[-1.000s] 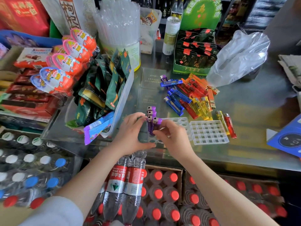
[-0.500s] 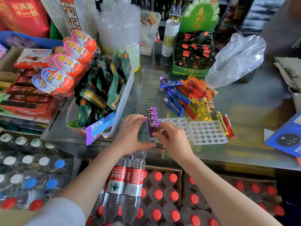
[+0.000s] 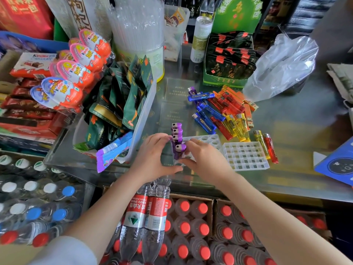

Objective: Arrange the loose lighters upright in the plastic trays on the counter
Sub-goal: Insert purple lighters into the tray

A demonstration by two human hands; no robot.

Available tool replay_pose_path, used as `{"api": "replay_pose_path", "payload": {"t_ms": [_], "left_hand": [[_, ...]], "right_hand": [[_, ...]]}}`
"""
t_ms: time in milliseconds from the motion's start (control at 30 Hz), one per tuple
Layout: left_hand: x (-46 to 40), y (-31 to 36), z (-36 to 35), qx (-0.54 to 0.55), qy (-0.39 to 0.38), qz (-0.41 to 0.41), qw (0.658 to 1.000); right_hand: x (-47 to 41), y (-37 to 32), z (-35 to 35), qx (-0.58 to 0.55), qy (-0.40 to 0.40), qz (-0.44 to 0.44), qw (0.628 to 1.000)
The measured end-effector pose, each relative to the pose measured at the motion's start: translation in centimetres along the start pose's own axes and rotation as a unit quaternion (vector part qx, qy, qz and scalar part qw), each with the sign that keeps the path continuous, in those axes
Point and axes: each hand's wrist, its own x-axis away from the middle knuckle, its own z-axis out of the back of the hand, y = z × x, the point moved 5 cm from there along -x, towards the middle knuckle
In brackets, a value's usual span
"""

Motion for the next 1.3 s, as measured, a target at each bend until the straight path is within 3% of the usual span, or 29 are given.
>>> {"api": "replay_pose_path", "payload": {"t_ms": [100, 233, 467, 633, 733, 1000, 1067, 1167, 1300], "left_hand": [[-0.1, -0.1, 0.2, 0.012, -0.017, 0.02, 1.0], [-0.8, -0.1, 0.4, 0.014, -0.049, 0.023, 0.998], [-2.0, -0.4, 0.4, -0.016, -0.065, 0.024, 0.997], [-2.3, -0.7, 0.3, -0.007, -0.025, 0.023, 0.999], [-2.3, -0.7, 0.4, -0.007, -0.027, 0.024, 0.999], [-2.3, -0.7, 0.3, -0.013, -0.028, 0.025, 0.999], [-2.2, -0.7, 0.3, -0.009, -0.024, 0.021, 0.999], [-2.1, -0.8, 0.2, -0.006, -0.024, 0.018, 1.0], [-1.9, -0.8, 0.1, -0.024, -0.027, 0.013, 0.999]], "right_hand": [[-1.1, 2.3, 1.5, -0.03, -0.041, -0.005, 0.999], [-4.2, 5.4, 4.8, -0.09, 0.101, -0.067, 0.989], [-12.3, 7.9, 5.6, -0.139, 0.168, -0.191, 0.957], [-15.5, 10.0, 3.7, 0.019, 0.093, -0.268, 0.959], [-16.0, 10.2, 3.4, 0.052, 0.061, -0.288, 0.954], [-16.5, 8.1, 2.6, 0.152, -0.003, -0.227, 0.962], [-16.2, 8.2, 3.0, 0.116, 0.009, -0.211, 0.97], [-14.6, 8.3, 4.6, -0.053, 0.066, -0.185, 0.979], [-9.8, 6.8, 6.8, -0.263, 0.13, -0.175, 0.94]]}}
